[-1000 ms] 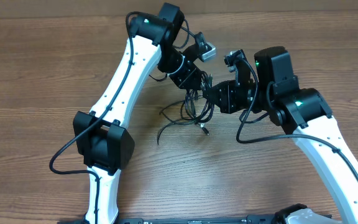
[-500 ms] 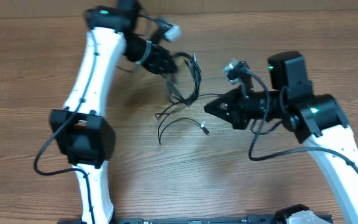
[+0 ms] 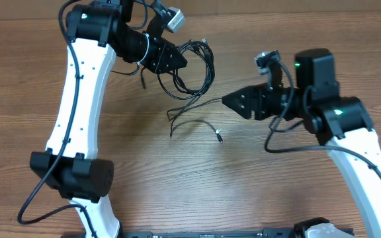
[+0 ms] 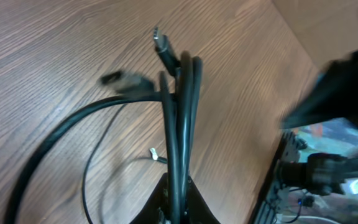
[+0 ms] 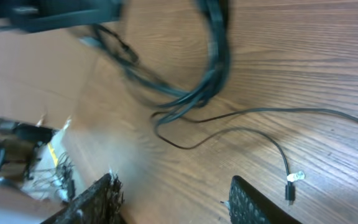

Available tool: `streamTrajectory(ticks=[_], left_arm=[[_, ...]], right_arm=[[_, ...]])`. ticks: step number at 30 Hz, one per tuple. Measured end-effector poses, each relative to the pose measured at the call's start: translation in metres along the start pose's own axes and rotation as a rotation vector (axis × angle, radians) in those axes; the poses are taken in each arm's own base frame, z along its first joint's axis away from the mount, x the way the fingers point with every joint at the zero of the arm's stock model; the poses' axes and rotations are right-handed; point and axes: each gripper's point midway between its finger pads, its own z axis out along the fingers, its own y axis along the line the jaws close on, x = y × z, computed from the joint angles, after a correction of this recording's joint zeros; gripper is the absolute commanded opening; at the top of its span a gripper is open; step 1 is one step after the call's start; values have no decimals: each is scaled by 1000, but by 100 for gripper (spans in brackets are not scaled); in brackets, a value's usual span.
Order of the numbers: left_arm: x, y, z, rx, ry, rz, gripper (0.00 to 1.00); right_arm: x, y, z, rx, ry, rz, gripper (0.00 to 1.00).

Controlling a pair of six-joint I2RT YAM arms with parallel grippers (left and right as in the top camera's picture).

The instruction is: Untangle cables

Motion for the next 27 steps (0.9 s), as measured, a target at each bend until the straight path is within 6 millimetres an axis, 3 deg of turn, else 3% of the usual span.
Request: streamTrajectory(ticks=[4,10,19,22,25,27], left_arm=[[0,-3,-5,-4,-7,-86,4],[3,-5,-4,0,7,-182,4],[8,-19,5,22,44,-202,4],[10,-23,8,28,56,-205,4],[11,-25,9,31,63,-211,4],[12,-25,9,27,68,-215,4]], right_arm=[[-5,-12,24,67,0,17,56],[-18,-20,44,101,-34,-5,54],[-41,-26,70,94,-101,-65,41],[-45,-33,78,105,-110,-66,28],[-47,-41,81,134,-117,-59,6],[-45,-46,82,161,-114,-40,4]])
